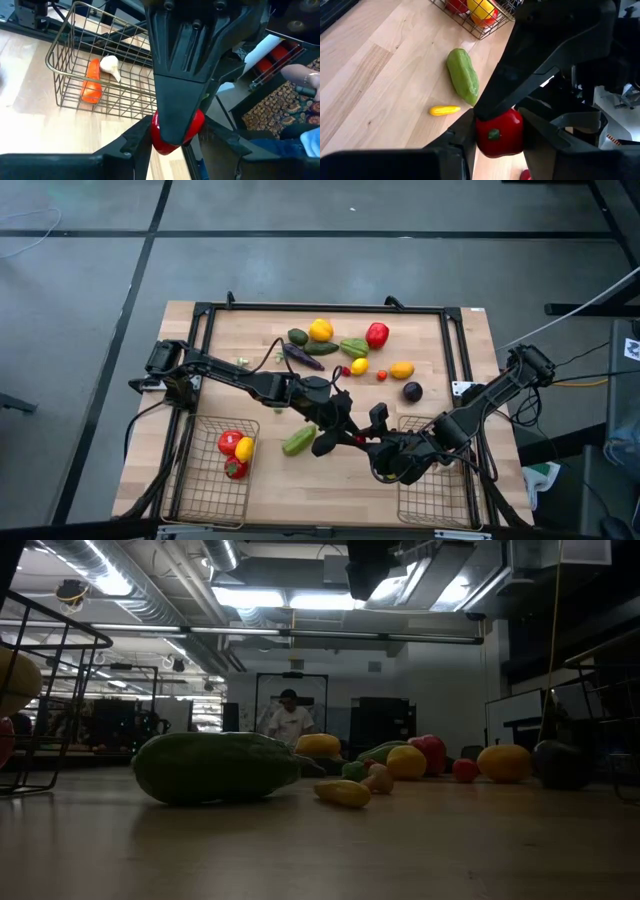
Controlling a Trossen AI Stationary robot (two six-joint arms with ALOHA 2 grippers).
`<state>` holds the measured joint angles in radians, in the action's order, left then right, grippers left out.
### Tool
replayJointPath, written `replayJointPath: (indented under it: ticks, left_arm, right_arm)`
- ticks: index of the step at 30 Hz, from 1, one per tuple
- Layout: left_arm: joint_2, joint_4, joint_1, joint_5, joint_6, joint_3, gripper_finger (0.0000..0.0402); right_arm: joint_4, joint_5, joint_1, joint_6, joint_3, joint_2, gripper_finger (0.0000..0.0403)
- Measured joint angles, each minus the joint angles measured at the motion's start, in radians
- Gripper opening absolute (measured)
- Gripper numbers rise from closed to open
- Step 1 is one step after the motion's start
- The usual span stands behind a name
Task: Sort produce into baskets
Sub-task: Put the bottom small red chili pepper into the right wire
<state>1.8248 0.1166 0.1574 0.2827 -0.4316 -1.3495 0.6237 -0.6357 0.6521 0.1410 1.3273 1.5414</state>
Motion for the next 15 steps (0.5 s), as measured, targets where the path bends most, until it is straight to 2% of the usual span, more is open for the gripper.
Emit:
replayJointPath:
  ticks: [15]
  left_arm:
    - [0.000,-0.013,0.002,-0.009,-0.017,0.000,0.0145]
  right_arm:
    - [-0.002,0.021,0.000,-0.001,0.000,0.000,0.0129]
